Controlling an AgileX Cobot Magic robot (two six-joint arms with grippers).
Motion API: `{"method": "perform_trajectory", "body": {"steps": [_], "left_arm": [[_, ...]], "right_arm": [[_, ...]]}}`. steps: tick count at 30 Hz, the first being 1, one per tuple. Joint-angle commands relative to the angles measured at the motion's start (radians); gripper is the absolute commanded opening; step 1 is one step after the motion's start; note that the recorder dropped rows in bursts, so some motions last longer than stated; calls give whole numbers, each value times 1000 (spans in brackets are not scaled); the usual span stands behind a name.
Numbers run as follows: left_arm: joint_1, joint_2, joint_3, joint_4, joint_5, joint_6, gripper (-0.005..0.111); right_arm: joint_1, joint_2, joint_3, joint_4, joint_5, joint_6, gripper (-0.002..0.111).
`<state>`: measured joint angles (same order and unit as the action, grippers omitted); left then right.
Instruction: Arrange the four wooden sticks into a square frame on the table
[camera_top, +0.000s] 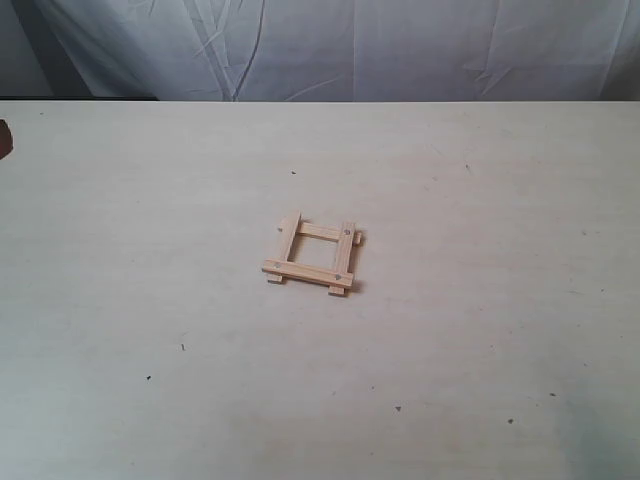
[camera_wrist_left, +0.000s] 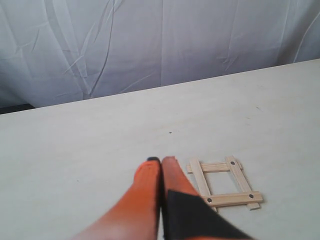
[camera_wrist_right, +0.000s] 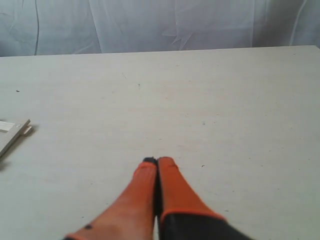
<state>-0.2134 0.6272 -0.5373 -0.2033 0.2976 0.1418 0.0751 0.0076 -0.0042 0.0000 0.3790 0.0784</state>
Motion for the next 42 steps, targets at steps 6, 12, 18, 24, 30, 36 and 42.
{"method": "perform_trajectory", "body": {"steps": [6, 12, 18, 24, 30, 36, 42], "left_arm": [[-9, -5, 0, 7, -11, 0, 0], [81, -167, 162, 68, -55, 15, 0], [147, -510, 499, 178, -104, 15, 0], [214, -627, 537, 190, -46, 14, 0], [216, -627, 537, 188, -44, 8, 0], [216, -627, 537, 178, -40, -79, 0], [216, -627, 537, 178, -44, -121, 0]], "right_arm": [[-5, -8, 4, -7, -14, 2, 0], [-5, -8, 4, -7, -16, 4, 0], [-5, -8, 4, 6, -16, 4, 0], [-5, -8, 4, 6, -11, 4, 0], [-5, -8, 4, 6, -11, 4, 0], [-5, -8, 4, 6, -11, 4, 0], [-5, -8, 4, 6, -16, 4, 0]]}}
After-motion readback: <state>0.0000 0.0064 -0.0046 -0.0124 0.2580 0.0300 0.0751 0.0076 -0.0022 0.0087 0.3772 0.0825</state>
